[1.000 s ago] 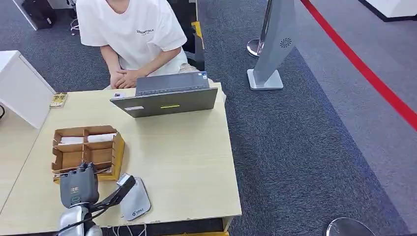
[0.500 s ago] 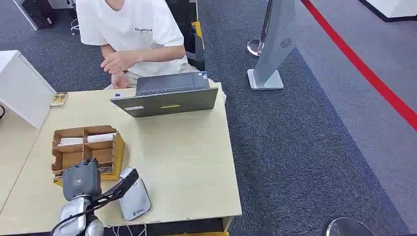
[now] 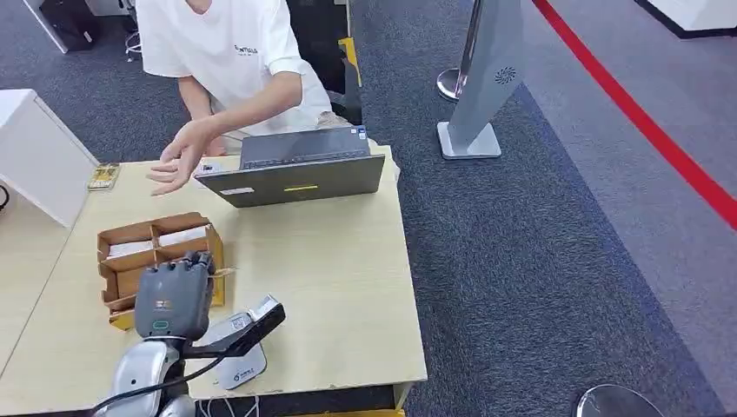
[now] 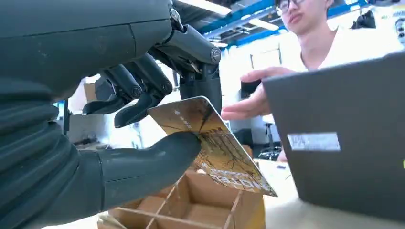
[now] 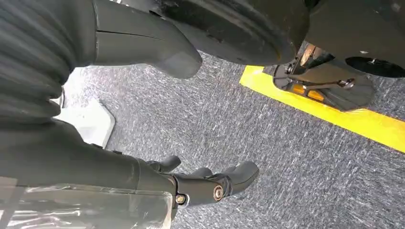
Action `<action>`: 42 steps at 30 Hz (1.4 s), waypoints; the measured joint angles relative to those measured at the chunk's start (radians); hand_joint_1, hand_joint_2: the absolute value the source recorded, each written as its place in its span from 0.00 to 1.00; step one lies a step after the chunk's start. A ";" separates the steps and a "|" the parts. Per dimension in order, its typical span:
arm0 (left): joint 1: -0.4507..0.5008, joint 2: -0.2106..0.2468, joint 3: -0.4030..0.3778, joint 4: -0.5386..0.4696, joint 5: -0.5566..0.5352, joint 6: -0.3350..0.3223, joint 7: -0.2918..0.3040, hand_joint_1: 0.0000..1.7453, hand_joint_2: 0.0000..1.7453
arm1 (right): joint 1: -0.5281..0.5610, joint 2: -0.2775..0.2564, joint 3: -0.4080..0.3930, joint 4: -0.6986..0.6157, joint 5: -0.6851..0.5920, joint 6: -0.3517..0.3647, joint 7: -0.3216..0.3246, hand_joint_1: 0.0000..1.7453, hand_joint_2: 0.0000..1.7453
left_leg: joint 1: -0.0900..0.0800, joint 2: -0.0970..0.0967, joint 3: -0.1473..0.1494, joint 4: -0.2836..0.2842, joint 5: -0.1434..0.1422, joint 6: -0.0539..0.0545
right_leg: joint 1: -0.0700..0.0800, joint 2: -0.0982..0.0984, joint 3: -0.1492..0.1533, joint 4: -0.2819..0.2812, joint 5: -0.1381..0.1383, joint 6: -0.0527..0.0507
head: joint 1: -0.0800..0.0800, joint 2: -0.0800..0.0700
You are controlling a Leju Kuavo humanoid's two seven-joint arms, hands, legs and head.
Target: Pass the card to the sensor for recognition and then transmit it.
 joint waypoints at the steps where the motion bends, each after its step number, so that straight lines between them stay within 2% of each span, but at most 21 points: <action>1: 0.001 0.002 -0.004 -0.007 0.000 -0.001 -0.001 1.00 1.00 | 0.000 0.000 -0.003 0.000 0.000 0.000 0.000 0.00 1.00 | 0.000 0.000 0.000 0.000 0.000 0.000 | 0.000 0.000 0.000 0.000 0.000 0.000 | 0.000 0.000; 4: 0.001 0.013 -0.010 -0.023 0.002 -0.010 -0.028 1.00 1.00 | 0.000 0.000 -0.010 0.000 -0.005 0.000 0.000 0.00 1.00 | 0.000 0.000 0.000 0.000 0.000 0.000 | 0.000 0.000 0.000 0.000 0.000 0.000 | 0.000 0.000; 7: -0.017 0.053 -0.026 -0.052 0.012 -0.059 -0.053 1.00 1.00 | 0.000 0.000 -0.017 0.000 -0.009 0.001 -0.007 0.00 1.00 | 0.000 0.000 0.000 0.000 0.000 0.000 | 0.000 0.000 0.000 0.000 0.000 0.000 | 0.000 0.000; 10: -0.089 0.104 -0.031 -0.071 0.036 -0.122 -0.039 1.00 1.00 | 0.000 0.000 -0.021 0.000 -0.007 0.003 -0.011 0.00 1.00 | 0.000 0.000 0.000 0.000 0.001 0.000 | 0.000 -0.001 0.000 0.000 0.000 0.000 | 0.000 0.000; 12: -0.167 0.122 -0.030 -0.070 0.029 -0.143 -0.017 1.00 1.00 | -0.001 0.000 -0.021 0.000 0.002 0.009 -0.011 0.00 1.00 | 0.000 -0.002 0.000 0.000 0.002 0.000 | 0.000 -0.002 0.000 0.000 0.001 0.000 | 0.000 0.000; 15: -0.309 0.119 -0.030 -0.044 0.003 -0.109 0.029 1.00 1.00 | -0.003 0.000 -0.020 0.000 0.036 0.022 -0.011 0.00 1.00 | 0.000 -0.003 -0.001 0.000 0.004 0.001 | 0.000 -0.003 0.000 0.000 0.003 0.001 | 0.000 0.000; 19: -0.446 0.141 -0.031 0.020 0.000 -0.012 0.187 1.00 1.00 | -0.006 0.000 0.000 0.002 0.042 0.038 -0.011 0.00 1.00 | 0.000 0.000 -0.001 0.000 0.004 0.001 | 0.000 0.000 0.000 0.000 0.004 0.001 | 0.000 0.000; 21: -0.484 0.169 -0.031 0.055 0.000 0.027 0.225 1.00 1.00 | -0.006 0.000 0.014 0.002 0.042 0.038 -0.007 0.00 1.00 | 0.000 -0.001 0.000 0.000 0.004 0.001 | 0.000 0.000 0.000 0.000 0.004 0.000 | 0.000 0.000; 26: -0.505 0.224 -0.030 0.139 0.000 0.077 0.259 1.00 1.00 | -0.007 0.000 0.039 0.004 0.042 0.041 0.008 0.00 1.00 | 0.000 -0.001 -0.001 0.000 0.004 0.000 | 0.000 0.000 -0.001 0.001 0.004 0.000 | 0.000 0.000; 33: -0.500 0.249 -0.014 0.214 0.000 0.090 0.249 1.00 1.00 | -0.007 0.000 0.055 0.004 0.042 0.048 0.014 0.00 1.00 | 0.000 -0.001 -0.001 0.000 0.004 0.000 | 0.000 0.000 -0.001 0.000 0.004 0.000 | 0.000 0.000; 34: -0.495 0.249 -0.010 0.218 0.000 0.092 0.238 0.00 1.00 | -0.007 0.000 0.057 0.004 0.042 0.049 0.014 0.00 1.00 | 0.000 0.000 -0.001 0.000 0.004 0.000 | 0.000 0.000 -0.001 0.000 0.004 0.000 | 0.000 0.000; 38: -0.477 0.229 0.029 0.224 0.000 0.090 0.172 0.00 1.00 | -0.006 0.000 0.063 0.004 0.042 0.051 0.010 0.00 1.00 | 0.000 0.001 -0.002 0.000 0.004 0.000 | 0.000 0.002 -0.002 0.000 0.004 0.000 | 0.000 0.000; 42: -0.472 0.198 0.083 0.226 0.000 0.088 0.146 0.00 1.00 | -0.006 0.000 0.064 0.004 0.042 0.051 0.008 0.00 1.00 | 0.000 0.000 -0.002 0.000 0.004 0.000 | 0.000 0.002 -0.002 0.000 0.004 0.000 | 0.000 0.000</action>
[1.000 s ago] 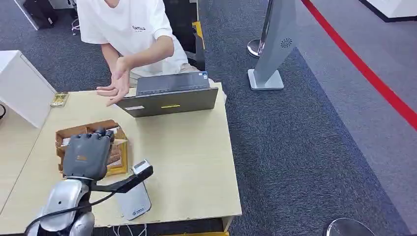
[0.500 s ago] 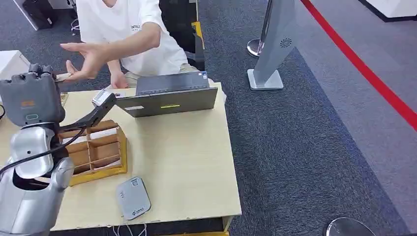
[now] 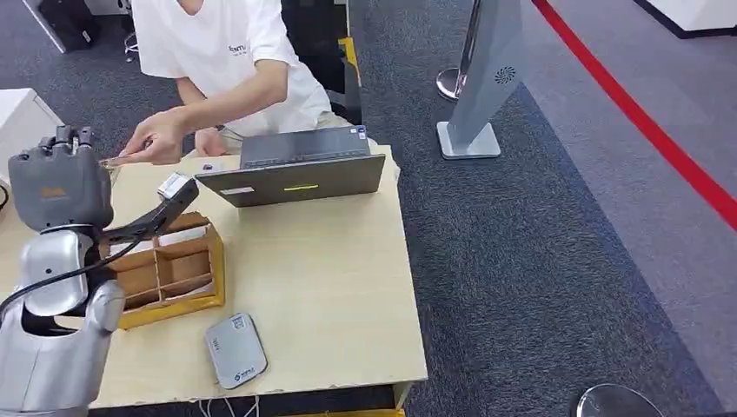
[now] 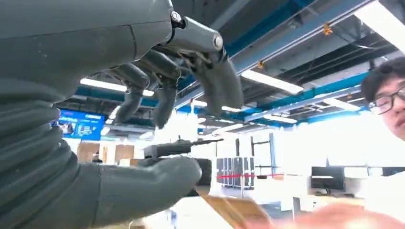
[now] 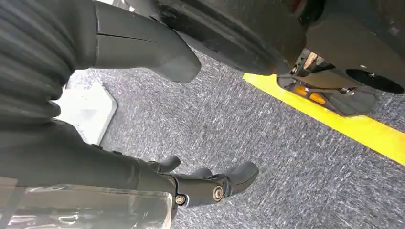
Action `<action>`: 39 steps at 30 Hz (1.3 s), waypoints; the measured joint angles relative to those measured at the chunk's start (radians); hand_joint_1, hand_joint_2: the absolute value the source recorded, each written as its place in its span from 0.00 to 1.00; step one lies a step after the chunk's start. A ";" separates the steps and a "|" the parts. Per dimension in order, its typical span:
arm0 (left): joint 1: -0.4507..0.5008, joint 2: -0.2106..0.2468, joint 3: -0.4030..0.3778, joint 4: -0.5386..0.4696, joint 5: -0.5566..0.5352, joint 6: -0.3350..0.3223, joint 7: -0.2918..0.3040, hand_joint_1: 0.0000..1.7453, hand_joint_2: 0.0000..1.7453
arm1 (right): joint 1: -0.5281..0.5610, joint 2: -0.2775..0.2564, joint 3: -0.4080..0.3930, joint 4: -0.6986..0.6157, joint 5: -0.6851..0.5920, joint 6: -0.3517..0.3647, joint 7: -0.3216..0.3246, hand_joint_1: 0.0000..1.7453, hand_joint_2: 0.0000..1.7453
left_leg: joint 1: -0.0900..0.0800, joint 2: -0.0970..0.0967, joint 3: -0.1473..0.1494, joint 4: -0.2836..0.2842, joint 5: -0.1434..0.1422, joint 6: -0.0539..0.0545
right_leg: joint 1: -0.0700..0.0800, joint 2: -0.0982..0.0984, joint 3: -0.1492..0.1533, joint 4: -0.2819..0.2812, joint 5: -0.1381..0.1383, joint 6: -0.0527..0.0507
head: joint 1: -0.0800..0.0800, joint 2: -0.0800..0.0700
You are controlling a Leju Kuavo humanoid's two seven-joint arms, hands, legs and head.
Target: Pass the card to the sensor for recognition and then transmit it.
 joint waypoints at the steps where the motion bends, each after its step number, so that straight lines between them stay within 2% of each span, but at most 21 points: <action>1: 0.000 -0.005 0.007 0.000 0.000 0.003 0.000 0.00 1.00 | 0.000 0.000 0.000 0.000 0.000 0.000 0.000 0.00 1.00 | 0.000 0.000 0.000 0.000 0.000 0.000 | 0.000 0.000 0.000 0.000 0.000 0.000 | 0.000 0.000; 8: 0.011 -0.025 0.051 0.000 0.000 0.002 -0.014 0.00 1.00 | 0.000 0.000 0.000 0.000 0.000 -0.002 0.000 0.00 1.00 | 0.000 0.000 0.000 0.000 0.001 0.000 | 0.000 0.000 0.000 0.000 0.000 0.000 | 0.000 0.000; 13: 0.040 -0.038 0.103 0.000 0.000 0.005 -0.052 0.00 1.00 | 0.000 -0.003 0.000 0.000 -0.005 0.000 -0.002 0.00 1.00 | 0.000 0.000 0.000 0.000 0.001 0.000 | 0.000 0.000 0.000 0.000 0.000 0.000 | 0.000 0.000; 15: 0.061 -0.039 0.121 0.000 0.000 0.011 -0.038 0.00 1.00 | 0.000 -0.011 -0.003 0.000 -0.012 0.013 -0.013 0.00 1.00 | 0.000 0.000 0.000 0.000 0.001 0.000 | 0.000 0.000 0.000 0.000 0.000 0.000 | 0.000 0.000; 18: 0.105 -0.024 0.147 0.000 0.000 0.030 0.004 0.00 1.00 | 0.002 -0.032 -0.010 0.000 -0.018 0.040 -0.021 0.00 1.00 | 0.000 0.001 0.000 0.000 0.000 0.000 | 0.000 0.000 0.000 0.000 0.000 0.000 | 0.000 0.000; 21: 0.162 0.007 0.211 -0.005 0.000 0.058 -0.005 0.00 1.00 | 0.008 -0.045 -0.018 0.000 -0.023 0.037 -0.021 0.00 1.00 | 0.000 0.001 0.000 -0.001 0.000 0.000 | 0.000 0.001 0.000 0.001 0.000 0.000 | 0.000 0.000; 22: 0.192 0.018 0.251 -0.015 0.000 0.069 -0.030 0.00 1.00 | 0.009 -0.047 -0.023 0.000 -0.025 0.032 -0.024 0.00 1.00 | 0.000 0.003 0.000 -0.001 0.000 -0.001 | 0.000 0.003 0.000 0.001 0.000 -0.001 | 0.000 0.000; 24: 0.246 0.021 0.373 -0.034 0.000 0.095 -0.137 0.00 1.00 | 0.015 -0.050 -0.030 0.000 -0.027 0.022 -0.027 0.00 1.00 | 0.001 0.005 0.000 -0.001 0.000 -0.001 | 0.000 0.005 -0.002 0.001 0.000 -0.001 | 0.000 0.000; 25: 0.266 0.020 0.429 -0.040 0.000 0.101 -0.171 0.00 1.00 | 0.017 -0.052 -0.033 0.000 -0.027 0.019 -0.030 0.00 1.00 | 0.001 0.004 0.000 -0.001 0.000 -0.001 | 0.001 0.004 -0.002 0.001 -0.001 -0.001 | 0.000 0.000; 28: 0.352 0.021 0.591 -0.076 0.011 0.122 -0.212 0.00 1.00 | 0.019 -0.053 -0.042 0.000 -0.029 0.001 -0.045 0.00 1.00 | 0.001 0.005 0.000 -0.003 -0.001 -0.002 | 0.001 0.005 -0.001 0.001 -0.001 -0.001 | 0.000 0.000; 30: 0.427 0.021 0.750 -0.093 0.087 0.146 -0.276 0.00 1.00 | 0.023 -0.053 -0.052 0.000 -0.030 -0.009 -0.056 0.00 1.00 | 0.001 0.010 0.002 -0.003 -0.003 -0.004 | 0.001 0.010 -0.001 0.001 -0.002 -0.003 | 0.000 0.000; 32: 0.477 0.019 0.923 -0.095 0.175 0.159 -0.378 0.00 1.00 | 0.033 -0.053 -0.057 0.000 -0.028 -0.015 -0.060 0.00 1.00 | 0.002 0.011 0.002 -0.003 -0.005 -0.005 | 0.001 0.012 -0.002 0.001 -0.004 -0.002 | -0.002 0.000; 34: 0.487 0.015 1.044 -0.092 0.198 0.159 -0.445 0.00 1.00 | 0.040 -0.054 -0.060 0.000 -0.022 -0.017 -0.060 0.00 1.00 | 0.004 0.001 -0.001 -0.002 -0.004 -0.004 | 0.002 0.003 0.001 0.000 -0.006 -0.001 | 0.000 0.000; 36: 0.489 0.011 1.207 -0.043 0.214 0.173 -0.507 0.00 1.00 | 0.036 -0.054 -0.061 0.000 -0.013 -0.016 -0.060 0.00 1.00 | 0.003 0.002 0.002 -0.003 -0.005 -0.005 | 0.002 0.001 0.001 0.001 -0.006 -0.003 | 0.007 0.000; 37: 0.490 0.007 1.296 -0.016 0.216 0.179 -0.512 0.00 1.00 | 0.035 -0.054 -0.061 0.000 -0.009 -0.016 -0.060 0.00 1.00 | 0.003 0.004 0.003 -0.003 -0.005 -0.005 | 0.002 0.003 0.001 0.001 -0.006 -0.003 | 0.004 0.000; 39: 0.489 -0.002 1.402 0.022 0.213 0.193 -0.508 0.00 1.00 | 0.041 -0.054 -0.063 0.000 -0.008 -0.015 -0.058 0.00 1.00 | 0.003 0.004 0.003 -0.002 -0.006 -0.004 | 0.003 0.003 0.001 0.000 -0.006 -0.003 | 0.001 0.000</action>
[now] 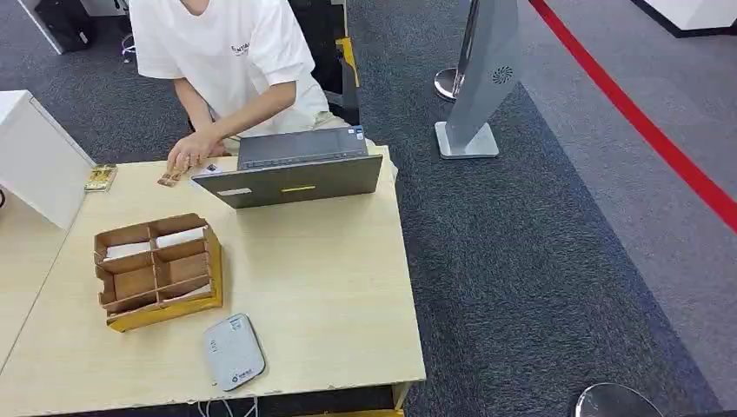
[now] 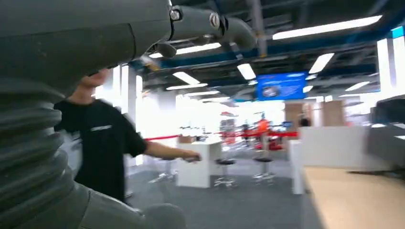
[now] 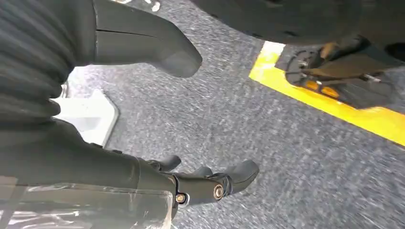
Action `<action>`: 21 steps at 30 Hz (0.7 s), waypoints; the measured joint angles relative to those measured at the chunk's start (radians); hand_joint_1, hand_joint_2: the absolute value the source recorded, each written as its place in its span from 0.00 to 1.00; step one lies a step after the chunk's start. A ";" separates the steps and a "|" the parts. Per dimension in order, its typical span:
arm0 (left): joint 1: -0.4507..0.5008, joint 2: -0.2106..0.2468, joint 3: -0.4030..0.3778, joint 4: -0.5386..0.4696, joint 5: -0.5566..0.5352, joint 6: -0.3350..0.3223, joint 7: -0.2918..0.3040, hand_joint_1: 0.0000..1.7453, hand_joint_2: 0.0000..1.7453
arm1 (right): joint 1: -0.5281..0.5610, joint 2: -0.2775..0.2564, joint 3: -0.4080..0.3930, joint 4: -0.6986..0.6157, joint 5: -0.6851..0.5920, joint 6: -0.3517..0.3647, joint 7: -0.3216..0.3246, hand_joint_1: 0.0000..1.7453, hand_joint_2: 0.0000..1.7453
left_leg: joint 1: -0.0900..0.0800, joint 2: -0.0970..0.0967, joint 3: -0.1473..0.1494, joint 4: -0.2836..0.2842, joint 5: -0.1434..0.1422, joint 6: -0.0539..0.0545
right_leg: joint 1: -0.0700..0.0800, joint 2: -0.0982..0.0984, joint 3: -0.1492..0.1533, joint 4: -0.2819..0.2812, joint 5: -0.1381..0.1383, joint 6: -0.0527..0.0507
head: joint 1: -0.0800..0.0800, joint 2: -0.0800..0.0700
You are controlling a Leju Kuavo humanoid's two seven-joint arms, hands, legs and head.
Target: Pass the card to the sensor for recognition and then transmit it.
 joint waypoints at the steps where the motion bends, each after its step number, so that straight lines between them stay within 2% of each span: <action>1: 0.000 -0.003 0.034 0.015 -0.003 0.007 0.003 0.00 1.00 | 0.001 0.000 -0.003 0.000 0.000 0.000 0.001 0.00 1.00 | 0.000 -0.003 -0.001 0.000 0.000 0.001 | 0.000 -0.003 0.000 0.000 0.000 0.000 | 0.001 0.000; 3: 0.000 -0.006 0.095 0.043 -0.010 0.009 0.003 0.00 1.00 | -0.002 0.000 -0.005 0.000 0.000 0.000 0.001 0.00 1.00 | 0.000 -0.005 -0.001 0.000 0.000 0.001 | 0.000 -0.006 0.001 0.000 0.000 0.000 | 0.002 0.000; 7: -0.003 -0.013 0.158 0.071 -0.010 0.013 0.003 0.00 1.00 | -0.007 0.000 -0.006 0.000 0.001 0.000 0.001 0.00 1.00 | 0.000 -0.005 -0.001 0.000 0.000 0.001 | 0.000 -0.006 0.002 0.000 0.000 0.000 | 0.002 0.000; 8: -0.003 -0.015 0.167 0.075 0.000 0.009 0.012 0.00 1.00 | -0.006 0.000 -0.006 0.000 0.001 0.000 0.001 0.00 1.00 | 0.000 -0.005 -0.001 0.000 0.000 0.001 | 0.000 -0.006 0.002 0.000 0.000 0.000 | 0.001 0.000; 11: -0.024 -0.011 0.220 0.153 0.119 0.003 0.086 0.00 1.00 | -0.007 0.000 -0.006 0.000 0.006 0.000 -0.001 0.00 1.00 | 0.000 -0.005 0.000 0.000 0.000 0.000 | 0.000 -0.006 0.004 0.000 0.000 0.000 | 0.000 0.000; 14: -0.039 -0.004 0.303 0.329 0.304 0.027 0.119 0.00 1.00 | -0.007 0.000 -0.006 0.000 0.008 0.000 -0.005 0.00 1.00 | 0.000 -0.005 0.001 0.000 0.000 0.000 | 0.000 -0.006 0.004 0.000 0.000 0.000 | -0.001 0.000; 16: -0.038 -0.009 0.337 0.444 0.424 0.054 0.115 0.00 1.00 | -0.007 0.000 -0.006 0.000 0.008 -0.002 -0.006 0.00 1.00 | 0.000 -0.005 0.001 0.000 0.000 0.000 | 0.000 -0.006 0.004 0.000 0.000 0.000 | -0.001 0.000; 18: -0.037 -0.023 0.351 0.585 0.550 0.063 0.088 0.00 1.00 | -0.008 -0.001 -0.006 0.000 0.008 -0.003 -0.006 0.00 1.00 | -0.002 -0.008 0.001 0.000 0.000 0.001 | -0.001 -0.009 0.004 0.000 -0.001 0.001 | -0.002 0.000; 20: -0.038 -0.043 0.352 0.712 0.637 0.014 0.040 0.00 1.00 | -0.009 -0.003 -0.006 0.000 0.008 -0.003 -0.006 0.00 1.00 | -0.003 -0.009 0.001 0.000 0.000 0.001 | -0.002 -0.010 0.005 -0.001 -0.001 0.001 | 0.001 0.000; 21: -0.039 -0.057 0.352 0.771 0.664 -0.024 0.022 0.00 0.00 | -0.010 -0.003 -0.006 0.000 0.008 -0.003 -0.007 0.00 1.00 | -0.003 -0.009 0.001 0.000 0.000 0.001 | -0.002 -0.010 0.005 -0.001 -0.001 0.002 | 0.000 0.000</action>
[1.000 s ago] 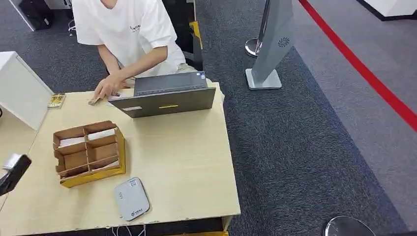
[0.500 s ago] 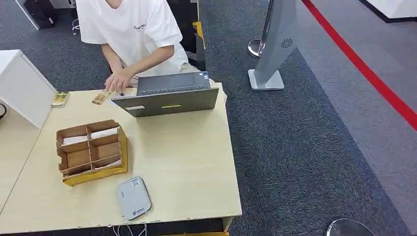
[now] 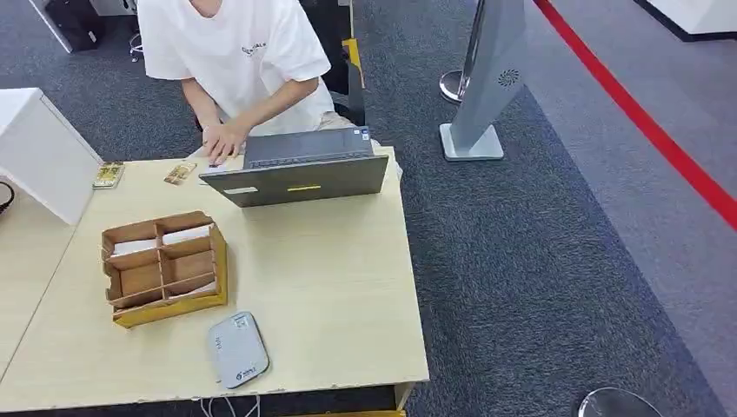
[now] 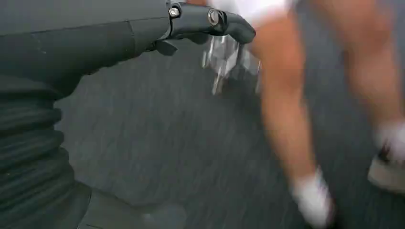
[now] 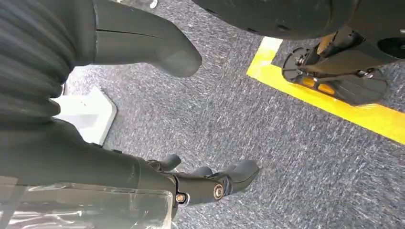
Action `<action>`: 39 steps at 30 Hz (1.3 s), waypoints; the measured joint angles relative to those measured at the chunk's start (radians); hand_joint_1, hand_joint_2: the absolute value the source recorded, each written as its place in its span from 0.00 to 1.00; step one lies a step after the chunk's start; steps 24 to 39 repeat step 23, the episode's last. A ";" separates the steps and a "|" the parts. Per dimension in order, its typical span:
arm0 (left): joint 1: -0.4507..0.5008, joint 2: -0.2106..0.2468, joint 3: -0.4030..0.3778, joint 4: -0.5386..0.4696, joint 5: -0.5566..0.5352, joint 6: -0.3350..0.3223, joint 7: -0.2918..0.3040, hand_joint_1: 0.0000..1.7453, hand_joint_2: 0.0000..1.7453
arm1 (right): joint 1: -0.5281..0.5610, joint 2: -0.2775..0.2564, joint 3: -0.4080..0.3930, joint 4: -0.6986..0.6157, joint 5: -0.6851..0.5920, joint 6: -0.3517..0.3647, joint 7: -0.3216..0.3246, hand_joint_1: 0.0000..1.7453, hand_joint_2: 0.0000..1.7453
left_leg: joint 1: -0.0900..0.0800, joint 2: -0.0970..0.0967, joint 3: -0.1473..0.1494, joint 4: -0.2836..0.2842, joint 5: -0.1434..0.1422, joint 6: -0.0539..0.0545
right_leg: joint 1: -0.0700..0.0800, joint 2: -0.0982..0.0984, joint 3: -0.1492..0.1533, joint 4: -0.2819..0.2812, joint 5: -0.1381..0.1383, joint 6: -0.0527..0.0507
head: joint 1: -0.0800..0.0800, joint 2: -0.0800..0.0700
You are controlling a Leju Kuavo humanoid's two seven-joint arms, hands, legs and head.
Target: Pass the card to the sensor for recognition and then transmit it.
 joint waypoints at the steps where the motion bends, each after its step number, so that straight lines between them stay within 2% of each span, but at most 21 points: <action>1: -0.001 -0.008 0.000 0.065 0.011 -0.047 -0.005 0.00 1.00 | 0.000 -0.002 0.000 0.000 0.000 0.000 -0.002 0.00 1.00 | -0.001 0.000 0.000 0.000 0.000 0.000 | -0.001 0.000 0.000 0.000 0.000 0.000 | 0.002 0.000; 2: -0.002 -0.023 0.000 0.120 0.016 -0.087 -0.005 0.00 1.00 | 0.000 -0.005 0.000 0.000 0.000 0.000 -0.002 0.00 1.00 | -0.002 0.000 0.000 0.000 0.000 0.001 | -0.002 0.000 0.000 0.000 0.001 0.001 | 0.001 0.000; 6: -0.012 -0.090 -0.001 0.276 -0.009 -0.162 0.020 0.00 1.00 | 0.000 -0.015 0.001 0.000 -0.001 0.005 -0.002 0.00 1.00 | -0.003 0.001 0.000 0.001 0.001 0.003 | -0.003 0.001 0.000 0.000 0.002 0.003 | 0.001 0.000; 10: -0.024 -0.163 -0.013 0.373 -0.076 -0.201 0.066 0.00 1.00 | -0.002 -0.026 -0.012 0.000 -0.035 0.032 0.028 0.00 1.00 | -0.004 0.001 0.001 0.002 0.001 0.004 | -0.004 0.002 -0.001 -0.001 0.002 0.004 | 0.001 0.000; 14: -0.040 -0.228 -0.042 0.423 -0.120 -0.214 0.083 0.00 1.00 | -0.004 -0.045 -0.073 -0.003 -0.107 0.061 0.052 0.00 1.00 | -0.004 0.001 0.000 0.002 0.001 0.004 | -0.004 0.002 -0.001 -0.001 0.003 0.004 | 0.001 0.000; 17: -0.048 -0.253 -0.049 0.443 -0.129 -0.223 0.087 0.00 1.00 | -0.004 -0.055 -0.095 -0.005 -0.125 0.066 0.059 0.00 1.00 | -0.003 0.001 0.000 0.002 0.001 0.004 | -0.003 0.002 -0.001 -0.001 0.003 0.004 | 0.000 0.000; 23: -0.052 -0.303 -0.144 0.462 -0.273 -0.282 0.129 0.00 1.00 | -0.015 -0.082 -0.208 -0.008 -0.266 0.078 0.122 0.00 1.00 | -0.003 0.001 0.000 0.002 0.001 0.004 | -0.004 0.002 -0.001 0.000 0.003 0.004 | 0.000 0.000; 39: -0.052 -0.303 -0.144 0.462 -0.273 -0.282 0.129 0.00 1.00 | -0.015 -0.082 -0.208 -0.008 -0.266 0.078 0.122 0.00 1.00 | -0.003 0.001 0.000 0.002 0.001 0.004 | -0.004 0.002 -0.001 0.000 0.003 0.004 | 0.000 0.000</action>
